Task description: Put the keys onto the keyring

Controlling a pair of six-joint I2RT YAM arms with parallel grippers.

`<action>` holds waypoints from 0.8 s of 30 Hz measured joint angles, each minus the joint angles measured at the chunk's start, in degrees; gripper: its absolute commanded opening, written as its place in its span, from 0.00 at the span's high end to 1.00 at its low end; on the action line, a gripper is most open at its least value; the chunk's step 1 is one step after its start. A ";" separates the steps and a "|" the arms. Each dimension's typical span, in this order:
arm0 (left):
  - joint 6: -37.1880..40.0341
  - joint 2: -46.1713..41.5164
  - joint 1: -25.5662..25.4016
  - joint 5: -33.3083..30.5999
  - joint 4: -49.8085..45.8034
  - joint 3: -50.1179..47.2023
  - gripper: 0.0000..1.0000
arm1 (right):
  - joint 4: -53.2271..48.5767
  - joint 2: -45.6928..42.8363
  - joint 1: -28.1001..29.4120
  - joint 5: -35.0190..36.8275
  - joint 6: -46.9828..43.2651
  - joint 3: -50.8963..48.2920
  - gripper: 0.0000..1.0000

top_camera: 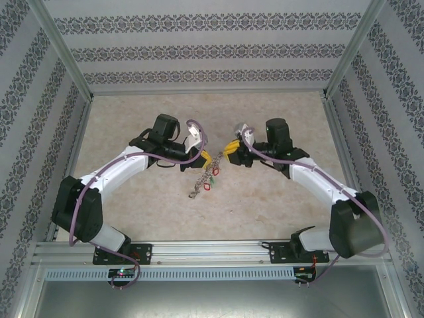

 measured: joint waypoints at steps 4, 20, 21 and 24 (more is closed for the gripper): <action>-0.28 0.83 0.00 -0.17 0.85 0.00 1.00 | 0.46 -4.44 2.08 0.28 -2.99 -4.37 0.66; -1.60 2.99 0.04 -0.35 3.04 0.00 1.00 | 13.09 -1.25 7.85 8.44 -0.79 -11.21 0.64; -1.70 3.17 0.04 -0.35 3.06 0.00 1.00 | 13.94 -0.52 7.89 9.03 -0.24 -11.21 0.65; -1.73 3.63 0.04 -0.35 3.06 0.00 1.00 | 15.93 1.40 8.35 10.25 1.09 -11.21 0.70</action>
